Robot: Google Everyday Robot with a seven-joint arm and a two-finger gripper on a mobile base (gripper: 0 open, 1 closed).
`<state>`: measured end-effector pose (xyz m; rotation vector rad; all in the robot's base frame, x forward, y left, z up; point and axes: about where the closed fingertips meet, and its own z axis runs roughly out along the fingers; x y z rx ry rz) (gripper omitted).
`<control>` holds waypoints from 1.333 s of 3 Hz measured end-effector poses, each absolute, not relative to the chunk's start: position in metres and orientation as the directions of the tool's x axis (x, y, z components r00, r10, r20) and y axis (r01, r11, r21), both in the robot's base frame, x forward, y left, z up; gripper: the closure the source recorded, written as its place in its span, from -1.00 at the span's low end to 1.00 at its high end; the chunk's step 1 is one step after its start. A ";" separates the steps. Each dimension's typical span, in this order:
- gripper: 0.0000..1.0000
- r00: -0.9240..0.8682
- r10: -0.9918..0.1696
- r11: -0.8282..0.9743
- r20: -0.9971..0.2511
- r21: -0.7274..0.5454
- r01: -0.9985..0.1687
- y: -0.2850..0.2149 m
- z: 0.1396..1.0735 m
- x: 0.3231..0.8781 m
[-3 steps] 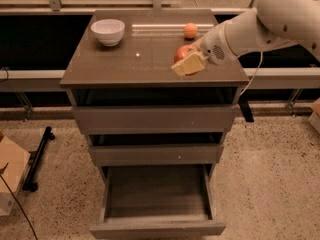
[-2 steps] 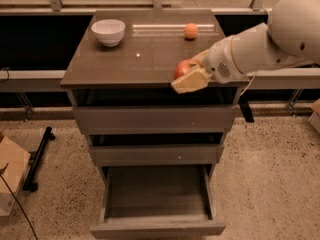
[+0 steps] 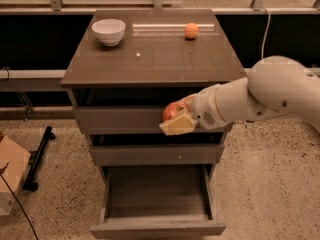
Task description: Place apple into bottom drawer
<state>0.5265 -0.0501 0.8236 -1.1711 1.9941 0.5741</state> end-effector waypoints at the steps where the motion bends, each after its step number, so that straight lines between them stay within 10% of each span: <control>1: 1.00 -0.324 -0.548 0.483 -0.771 0.024 -0.875 -0.047 0.810 0.521; 4: 1.00 -0.333 -0.602 0.439 -0.726 0.048 -0.897 -0.033 0.772 0.511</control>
Offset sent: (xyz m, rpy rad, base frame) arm -0.0026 0.0033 -0.0077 -0.0514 0.0086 0.0168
